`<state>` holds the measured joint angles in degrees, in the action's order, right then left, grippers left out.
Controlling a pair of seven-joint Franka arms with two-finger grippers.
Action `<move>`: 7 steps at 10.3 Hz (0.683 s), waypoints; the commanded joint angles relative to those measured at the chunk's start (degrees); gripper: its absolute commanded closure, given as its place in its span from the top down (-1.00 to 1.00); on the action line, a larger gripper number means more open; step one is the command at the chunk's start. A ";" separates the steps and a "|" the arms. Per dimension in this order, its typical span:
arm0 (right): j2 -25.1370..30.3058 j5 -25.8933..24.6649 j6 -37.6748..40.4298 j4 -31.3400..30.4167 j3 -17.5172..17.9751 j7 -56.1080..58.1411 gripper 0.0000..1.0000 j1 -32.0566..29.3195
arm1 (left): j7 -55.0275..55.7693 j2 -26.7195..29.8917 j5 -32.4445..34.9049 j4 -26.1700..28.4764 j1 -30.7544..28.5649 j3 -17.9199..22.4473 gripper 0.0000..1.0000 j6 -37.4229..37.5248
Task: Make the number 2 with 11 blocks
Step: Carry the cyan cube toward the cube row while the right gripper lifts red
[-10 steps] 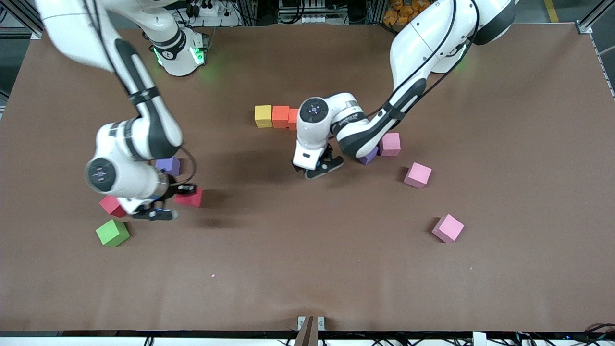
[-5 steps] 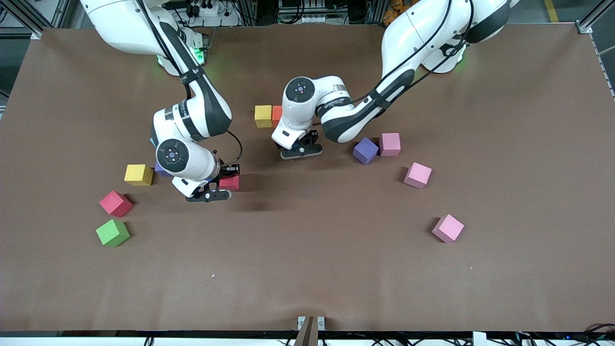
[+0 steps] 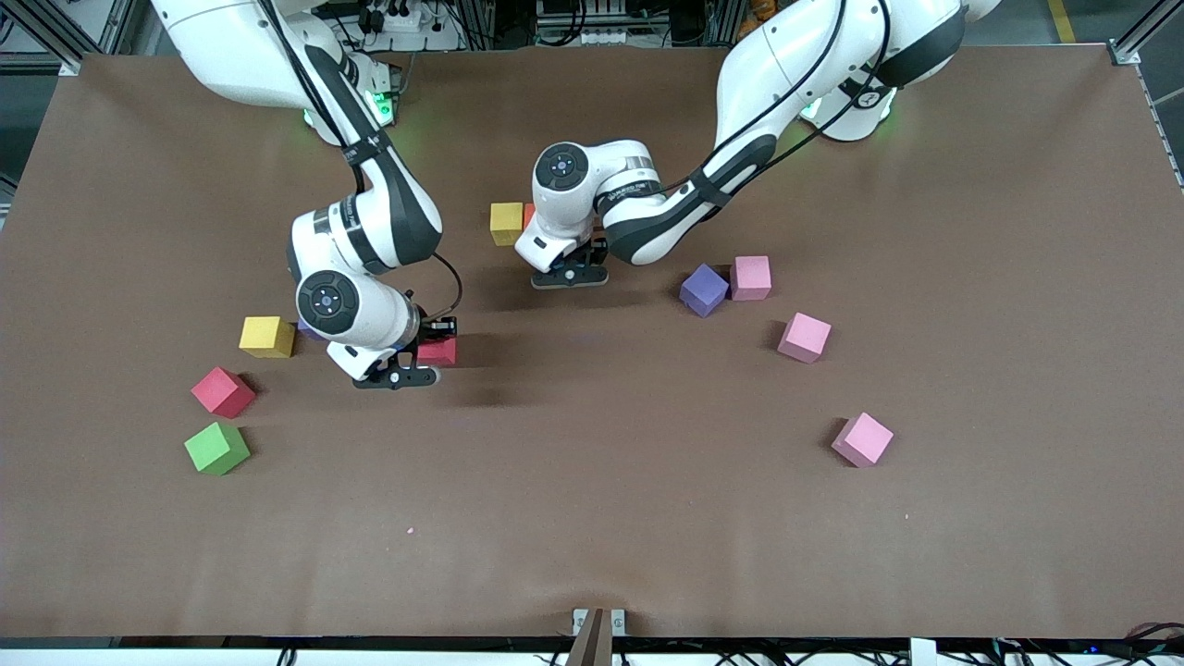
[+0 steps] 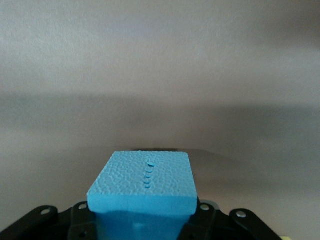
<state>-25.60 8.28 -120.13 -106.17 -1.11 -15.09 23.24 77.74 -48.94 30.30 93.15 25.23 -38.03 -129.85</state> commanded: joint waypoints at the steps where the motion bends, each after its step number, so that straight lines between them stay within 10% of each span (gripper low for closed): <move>1: 0.99 -0.46 -0.28 -1.05 0.49 1.29 -0.17 -1.61 | -1.36 -0.36 -0.86 -0.51 0.70 -0.29 -0.81 1.97; 6: 0.99 2.34 -0.54 -1.40 0.40 3.40 -0.17 -2.32 | -1.45 -1.16 -0.86 -0.16 2.19 -0.11 -0.80 2.68; 7: 0.99 2.44 -0.46 -1.40 0.40 3.40 -0.17 -2.06 | -1.45 -1.16 -0.86 -0.25 2.37 -0.20 -0.40 2.59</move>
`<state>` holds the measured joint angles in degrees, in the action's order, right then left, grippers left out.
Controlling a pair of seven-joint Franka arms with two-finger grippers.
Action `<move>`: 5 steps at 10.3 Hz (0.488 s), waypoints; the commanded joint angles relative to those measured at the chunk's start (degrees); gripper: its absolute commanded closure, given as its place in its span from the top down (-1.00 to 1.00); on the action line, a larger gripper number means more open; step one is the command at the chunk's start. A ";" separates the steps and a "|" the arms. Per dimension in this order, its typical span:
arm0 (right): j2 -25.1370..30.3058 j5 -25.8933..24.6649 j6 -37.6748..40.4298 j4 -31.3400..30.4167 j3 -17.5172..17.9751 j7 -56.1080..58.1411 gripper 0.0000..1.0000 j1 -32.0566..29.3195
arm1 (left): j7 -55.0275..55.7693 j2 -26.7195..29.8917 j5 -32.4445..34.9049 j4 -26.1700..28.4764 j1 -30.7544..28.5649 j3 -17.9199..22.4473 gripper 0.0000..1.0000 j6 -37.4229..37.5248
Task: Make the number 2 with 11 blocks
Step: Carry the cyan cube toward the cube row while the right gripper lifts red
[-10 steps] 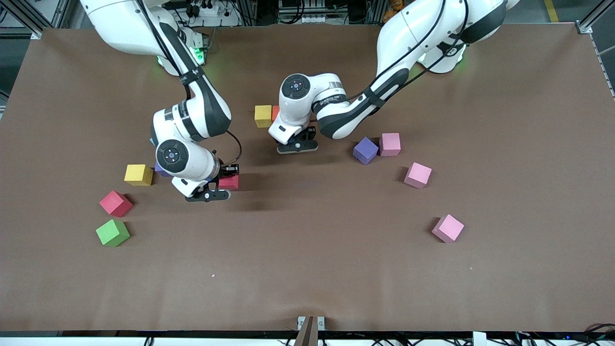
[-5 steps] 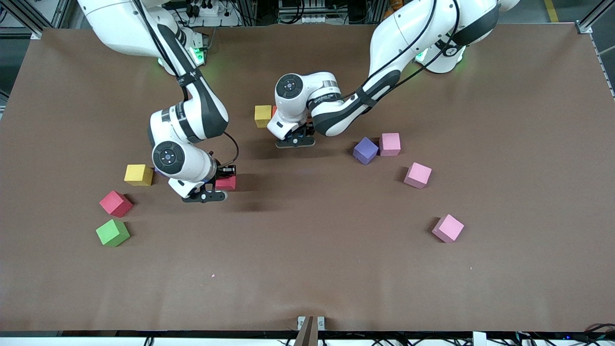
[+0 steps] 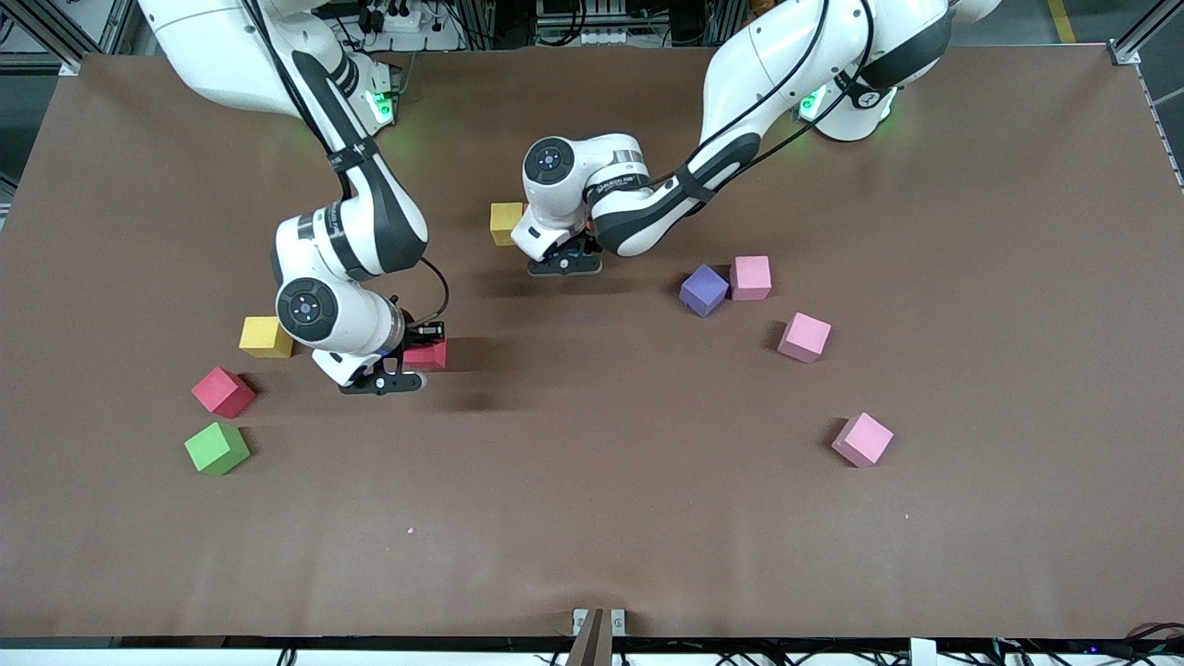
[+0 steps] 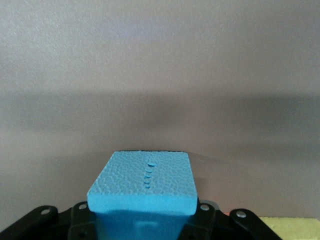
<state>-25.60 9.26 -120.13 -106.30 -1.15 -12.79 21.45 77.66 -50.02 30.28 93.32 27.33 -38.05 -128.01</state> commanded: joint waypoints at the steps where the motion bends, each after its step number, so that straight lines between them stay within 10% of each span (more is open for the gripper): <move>1: 1.00 1.46 -0.54 -1.28 0.45 1.10 -0.17 -0.18 | -1.28 -0.08 -0.83 -0.42 0.27 -0.09 0.75 0.74; 5: 1.08 1.46 -0.45 -0.76 0.54 1.62 -0.17 0.17 | -0.58 1.67 -1.18 -1.12 -0.87 -0.18 1.00 2.57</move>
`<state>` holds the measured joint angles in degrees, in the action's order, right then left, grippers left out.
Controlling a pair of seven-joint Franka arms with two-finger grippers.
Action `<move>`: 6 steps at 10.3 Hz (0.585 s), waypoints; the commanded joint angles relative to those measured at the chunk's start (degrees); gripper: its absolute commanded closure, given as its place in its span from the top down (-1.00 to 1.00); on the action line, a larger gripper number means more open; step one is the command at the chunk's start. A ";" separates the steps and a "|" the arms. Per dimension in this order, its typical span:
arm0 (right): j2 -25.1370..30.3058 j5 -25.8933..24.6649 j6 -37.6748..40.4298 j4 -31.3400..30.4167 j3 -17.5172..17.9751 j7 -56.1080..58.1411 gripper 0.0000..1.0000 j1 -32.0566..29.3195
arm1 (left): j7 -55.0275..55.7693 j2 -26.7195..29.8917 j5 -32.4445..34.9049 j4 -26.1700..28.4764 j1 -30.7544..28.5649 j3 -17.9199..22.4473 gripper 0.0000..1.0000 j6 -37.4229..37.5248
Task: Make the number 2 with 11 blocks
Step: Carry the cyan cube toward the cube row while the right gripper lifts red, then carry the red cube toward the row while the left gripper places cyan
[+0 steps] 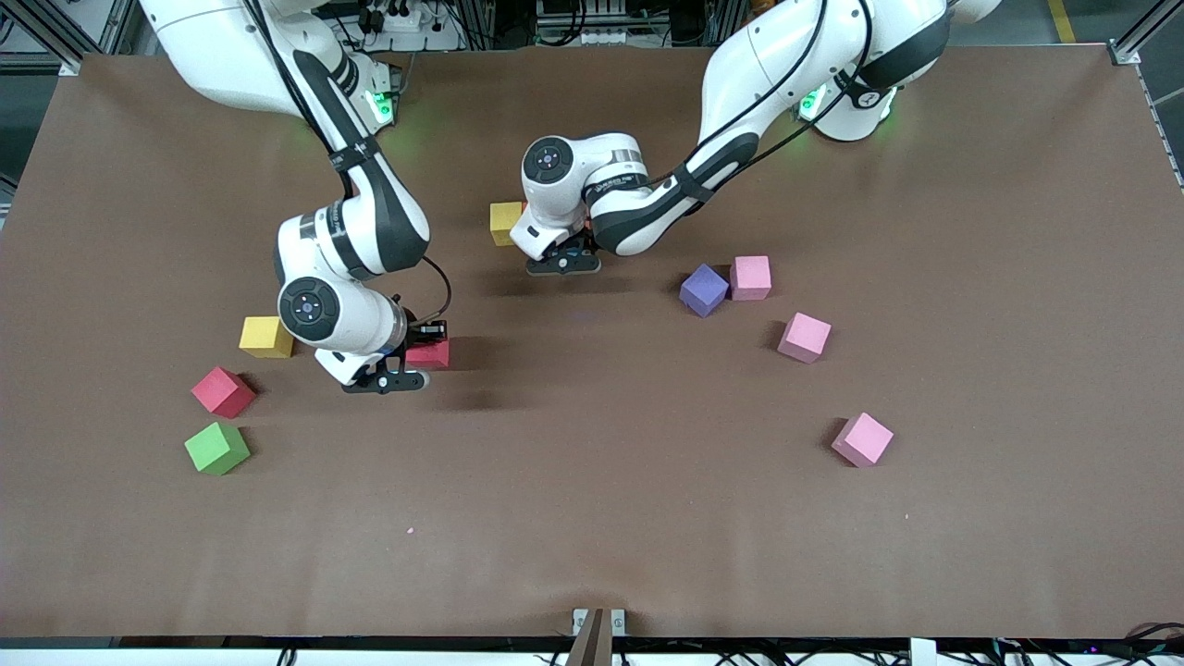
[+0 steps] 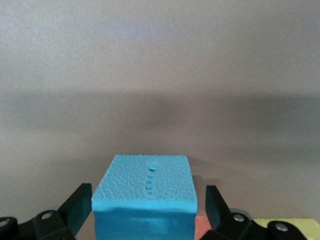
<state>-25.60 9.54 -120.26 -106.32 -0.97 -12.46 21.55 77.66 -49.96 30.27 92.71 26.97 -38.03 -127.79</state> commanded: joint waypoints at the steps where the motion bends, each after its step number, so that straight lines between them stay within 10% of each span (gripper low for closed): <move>1: 1.08 1.18 -0.59 -0.73 0.44 1.13 -0.17 1.28 | 0.20 2.75 -2.57 -0.69 -1.38 -0.11 1.00 3.41; 6: 2.84 6.27 -2.53 -1.26 3.33 0.08 -0.16 4.44 | 4.96 8.30 -4.51 0.10 -13.06 -0.20 1.00 8.67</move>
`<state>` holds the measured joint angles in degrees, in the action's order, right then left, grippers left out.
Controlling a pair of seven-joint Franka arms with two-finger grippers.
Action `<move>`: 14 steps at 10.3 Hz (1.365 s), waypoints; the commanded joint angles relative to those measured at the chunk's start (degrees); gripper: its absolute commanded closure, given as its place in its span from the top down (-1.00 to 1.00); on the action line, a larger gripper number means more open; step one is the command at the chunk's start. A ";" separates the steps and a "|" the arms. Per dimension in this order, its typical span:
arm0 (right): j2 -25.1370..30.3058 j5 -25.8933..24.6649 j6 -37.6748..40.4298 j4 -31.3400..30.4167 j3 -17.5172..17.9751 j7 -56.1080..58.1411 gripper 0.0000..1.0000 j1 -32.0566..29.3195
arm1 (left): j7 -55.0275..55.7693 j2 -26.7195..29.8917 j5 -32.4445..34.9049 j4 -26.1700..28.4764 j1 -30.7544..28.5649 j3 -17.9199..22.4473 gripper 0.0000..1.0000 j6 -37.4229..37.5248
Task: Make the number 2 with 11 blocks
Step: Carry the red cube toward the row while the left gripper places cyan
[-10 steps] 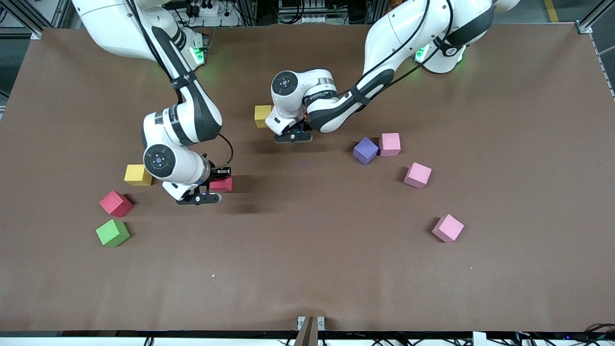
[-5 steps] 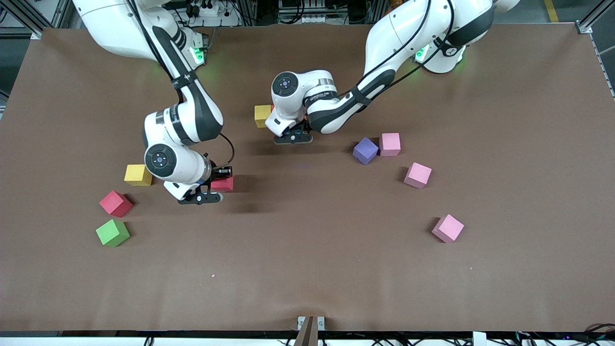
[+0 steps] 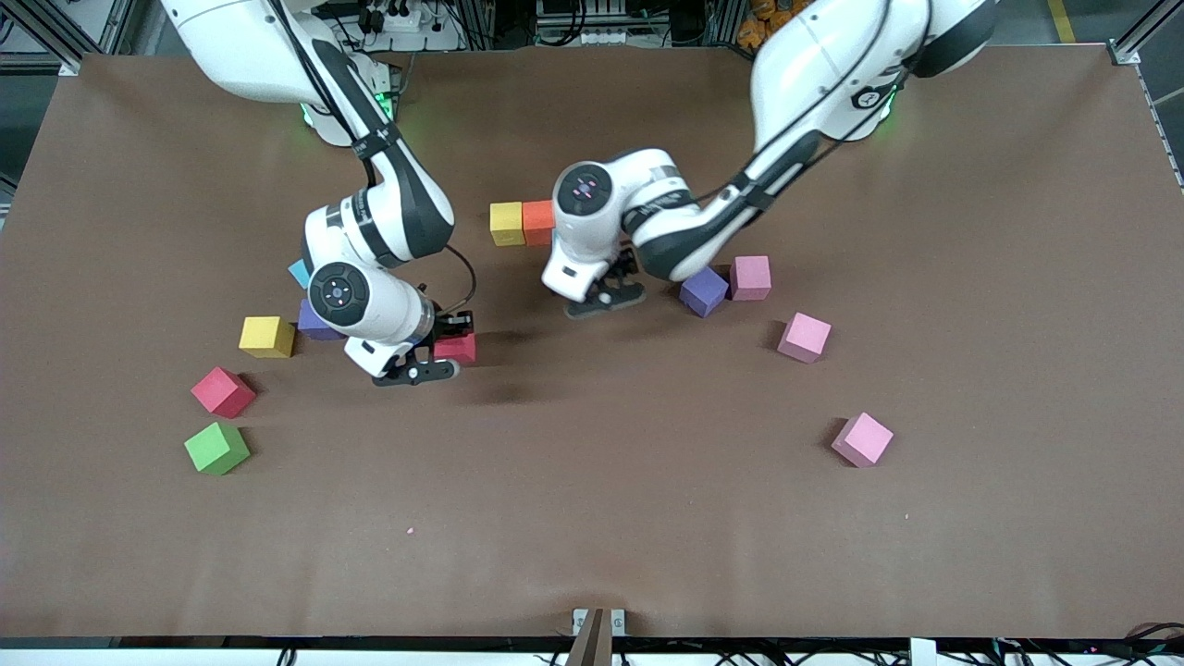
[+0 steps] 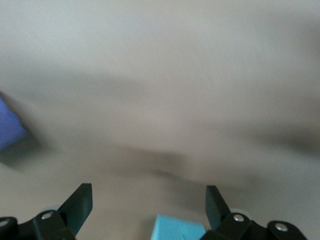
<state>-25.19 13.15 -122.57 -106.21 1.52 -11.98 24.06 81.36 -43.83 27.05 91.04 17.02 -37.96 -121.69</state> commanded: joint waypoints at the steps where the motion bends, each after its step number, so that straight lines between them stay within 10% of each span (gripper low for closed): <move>1: 2.25 2.67 -1.34 -1.28 0.85 -3.72 -0.16 4.05 | 2.74 2.26 -0.78 2.30 -5.14 -0.19 1.00 3.99; 6: 1.29 2.76 -15.28 -6.45 1.02 -20.62 -0.17 16.79 | 14.32 10.32 -0.07 17.39 -13.40 -0.62 1.00 -2.21; 9: 0.23 2.67 -16.91 -6.64 0.94 -23.00 -0.17 19.08 | 24.95 14.04 -1.13 22.77 -24.45 -8.06 1.00 -5.57; 14: -3.63 1.97 -18.58 -6.56 0.85 -22.48 -0.17 21.20 | 36.67 14.12 2.21 32.35 -25.81 -8.80 1.00 -16.39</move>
<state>-27.74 14.79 -139.67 -112.54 2.91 -34.22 44.08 115.40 -31.46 27.85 120.28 -8.28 -46.22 -136.71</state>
